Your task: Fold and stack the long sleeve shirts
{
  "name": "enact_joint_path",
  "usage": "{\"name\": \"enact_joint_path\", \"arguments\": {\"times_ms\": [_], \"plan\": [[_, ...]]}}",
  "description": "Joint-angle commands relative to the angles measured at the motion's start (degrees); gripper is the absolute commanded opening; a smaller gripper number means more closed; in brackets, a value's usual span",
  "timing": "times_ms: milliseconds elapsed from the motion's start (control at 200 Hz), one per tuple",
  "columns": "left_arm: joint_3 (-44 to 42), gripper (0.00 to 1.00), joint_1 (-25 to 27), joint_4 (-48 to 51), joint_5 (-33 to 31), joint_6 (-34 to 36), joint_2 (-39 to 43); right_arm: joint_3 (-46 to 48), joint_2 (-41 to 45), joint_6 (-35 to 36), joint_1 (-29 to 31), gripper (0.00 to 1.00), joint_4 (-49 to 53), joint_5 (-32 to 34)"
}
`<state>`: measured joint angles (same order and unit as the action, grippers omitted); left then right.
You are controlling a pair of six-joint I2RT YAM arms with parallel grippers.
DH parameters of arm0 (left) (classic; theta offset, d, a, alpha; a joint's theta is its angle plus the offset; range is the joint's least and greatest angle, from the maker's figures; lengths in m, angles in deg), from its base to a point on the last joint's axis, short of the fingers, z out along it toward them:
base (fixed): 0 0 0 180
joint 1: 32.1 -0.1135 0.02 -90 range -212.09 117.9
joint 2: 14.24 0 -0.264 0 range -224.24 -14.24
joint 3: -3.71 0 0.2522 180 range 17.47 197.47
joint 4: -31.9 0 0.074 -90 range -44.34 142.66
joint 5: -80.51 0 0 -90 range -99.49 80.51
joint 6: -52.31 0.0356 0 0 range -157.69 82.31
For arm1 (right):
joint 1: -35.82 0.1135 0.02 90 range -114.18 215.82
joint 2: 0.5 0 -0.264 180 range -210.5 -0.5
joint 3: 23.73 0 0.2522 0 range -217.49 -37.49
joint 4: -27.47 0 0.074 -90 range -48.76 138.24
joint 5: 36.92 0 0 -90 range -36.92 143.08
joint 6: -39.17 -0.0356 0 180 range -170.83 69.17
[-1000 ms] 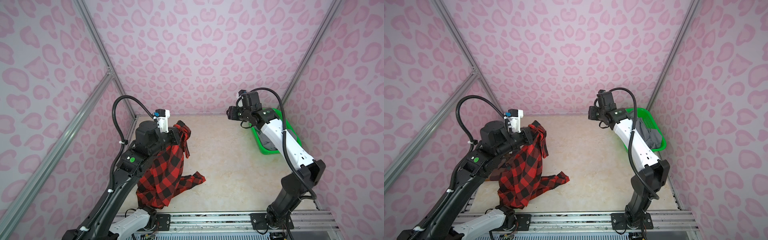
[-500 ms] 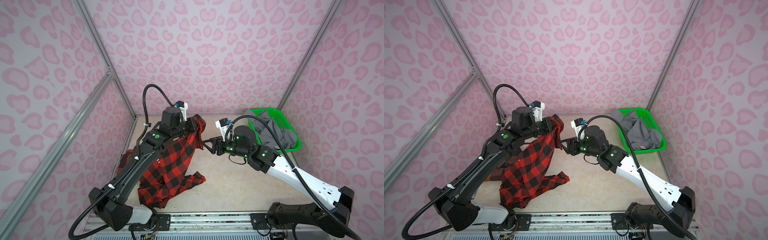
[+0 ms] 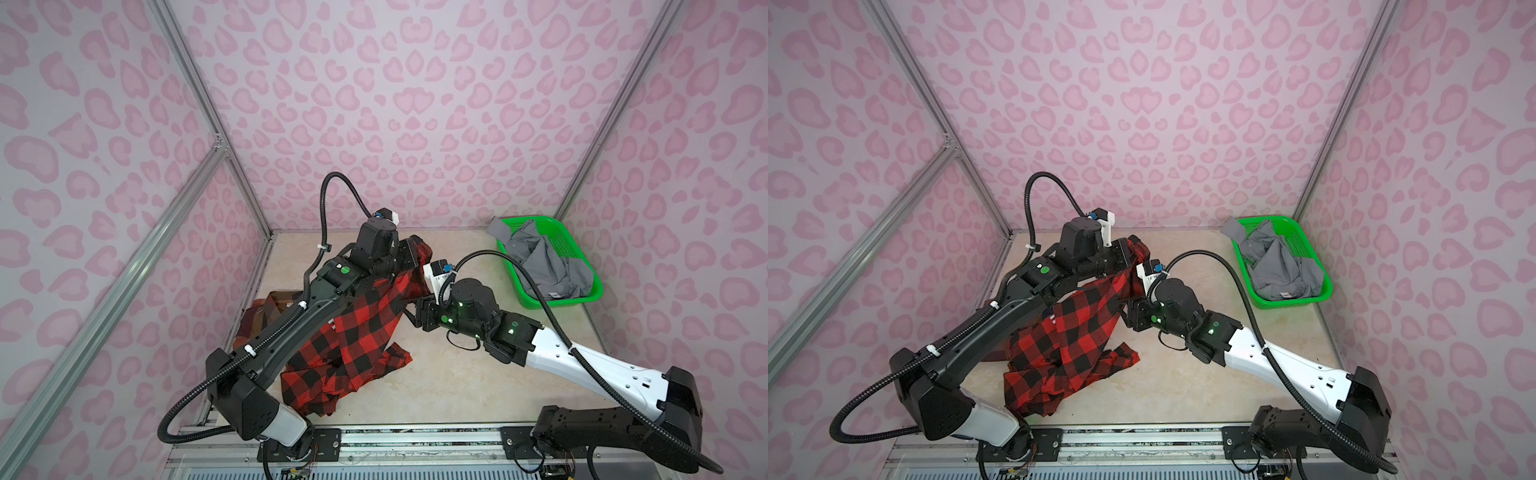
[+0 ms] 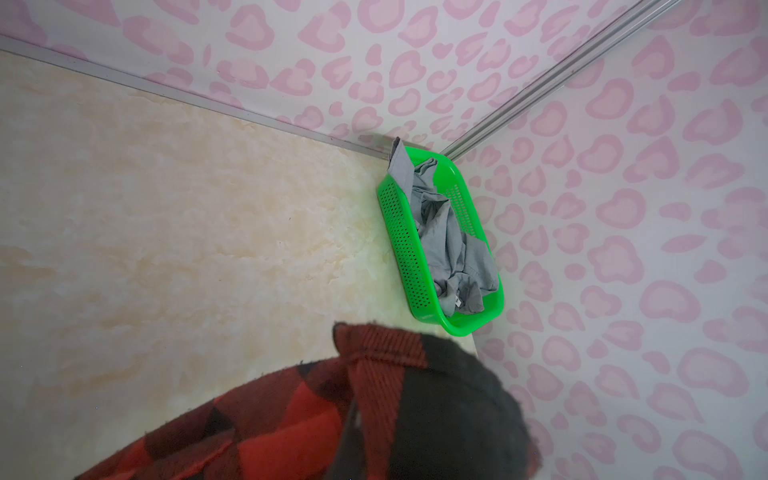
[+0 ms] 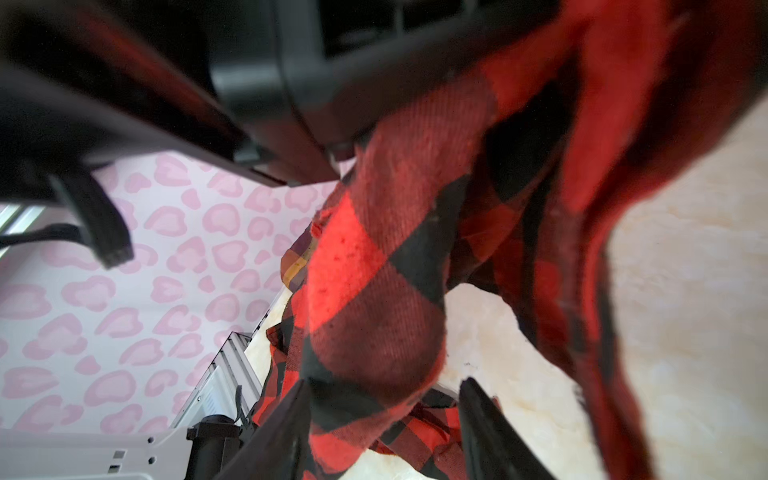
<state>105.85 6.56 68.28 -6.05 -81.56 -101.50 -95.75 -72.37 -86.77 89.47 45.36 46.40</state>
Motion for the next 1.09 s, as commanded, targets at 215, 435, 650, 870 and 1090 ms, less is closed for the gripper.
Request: {"name": "enact_joint_path", "arguments": {"times_ms": [215,435,650,870,1090], "plan": [[0.0,0.03,1.1,-3.7,-1.8,-2.2,-0.9,2.5,-1.9,-3.0,0.3,0.22,-6.7,6.1],[0.4,0.18,0.9,-2.1,-2.7,0.7,1.2,4.6,0.3,-1.8,-0.9,0.00,-6.5,6.7],[-3.6,0.52,-1.0,2.7,-4.4,6.3,10.5,9.8,5.3,-3.9,-8.1,0.00,-5.6,1.6],[-18.8,0.59,-2.1,5.0,-4.9,7.0,24.8,16.3,10.6,-5.0,-18.3,0.00,-3.1,-3.1],[-30.8,0.61,-2.2,9.5,-7.8,5.6,37.3,17.1,12.3,-4.7,-26.5,0.39,13.3,4.6]]}}
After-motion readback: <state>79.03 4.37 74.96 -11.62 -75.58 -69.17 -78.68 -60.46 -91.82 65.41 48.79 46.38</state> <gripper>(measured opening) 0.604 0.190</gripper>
